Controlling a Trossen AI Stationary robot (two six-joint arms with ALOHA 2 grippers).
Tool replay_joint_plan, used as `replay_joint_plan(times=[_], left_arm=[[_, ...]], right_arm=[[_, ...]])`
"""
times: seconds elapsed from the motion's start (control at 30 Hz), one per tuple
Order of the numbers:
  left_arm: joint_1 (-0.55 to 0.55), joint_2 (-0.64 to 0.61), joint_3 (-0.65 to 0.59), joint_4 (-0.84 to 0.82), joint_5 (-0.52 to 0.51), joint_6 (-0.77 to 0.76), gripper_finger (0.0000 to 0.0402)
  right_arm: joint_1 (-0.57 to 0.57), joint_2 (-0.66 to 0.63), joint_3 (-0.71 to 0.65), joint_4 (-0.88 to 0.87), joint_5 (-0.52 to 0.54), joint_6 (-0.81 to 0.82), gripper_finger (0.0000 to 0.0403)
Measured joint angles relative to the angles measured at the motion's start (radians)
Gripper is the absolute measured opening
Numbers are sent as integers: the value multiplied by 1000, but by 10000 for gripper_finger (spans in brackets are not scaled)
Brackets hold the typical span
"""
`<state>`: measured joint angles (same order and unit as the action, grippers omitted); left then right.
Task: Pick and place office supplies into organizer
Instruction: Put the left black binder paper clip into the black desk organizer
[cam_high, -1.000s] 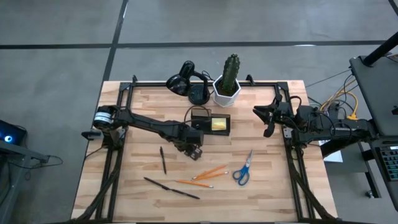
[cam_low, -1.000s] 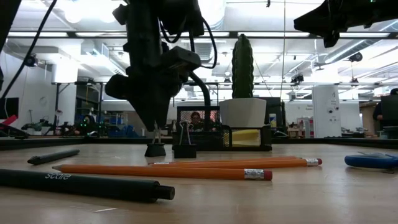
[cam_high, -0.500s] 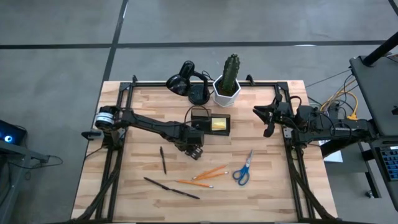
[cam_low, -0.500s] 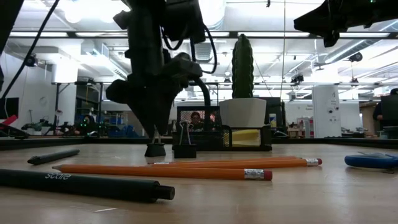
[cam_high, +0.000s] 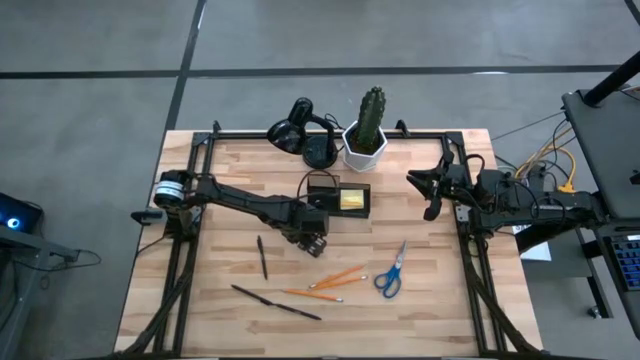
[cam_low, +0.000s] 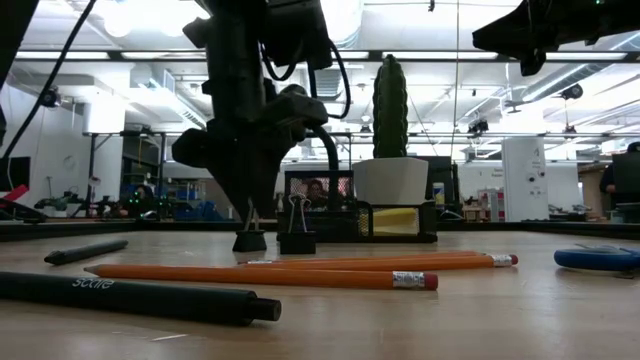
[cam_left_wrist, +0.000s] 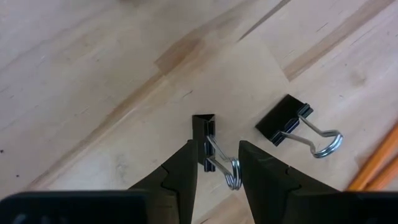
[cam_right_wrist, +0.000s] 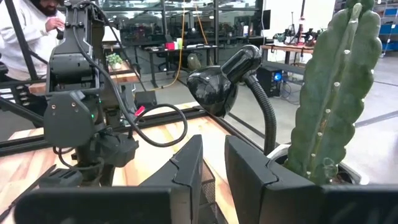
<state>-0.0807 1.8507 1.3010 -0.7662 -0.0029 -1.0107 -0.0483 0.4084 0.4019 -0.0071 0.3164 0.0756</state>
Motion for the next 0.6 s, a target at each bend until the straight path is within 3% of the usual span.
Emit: replay_joint_plan(times=[0.3, 0.6], left_arm=[[0, 0, 0, 1, 0, 2, 95], [0, 0, -17, 2, -1, 2, 51]], right_arm=[[0, 0, 0, -1, 0, 0, 57], [0, 0, 0, -4, 0, -1, 57]])
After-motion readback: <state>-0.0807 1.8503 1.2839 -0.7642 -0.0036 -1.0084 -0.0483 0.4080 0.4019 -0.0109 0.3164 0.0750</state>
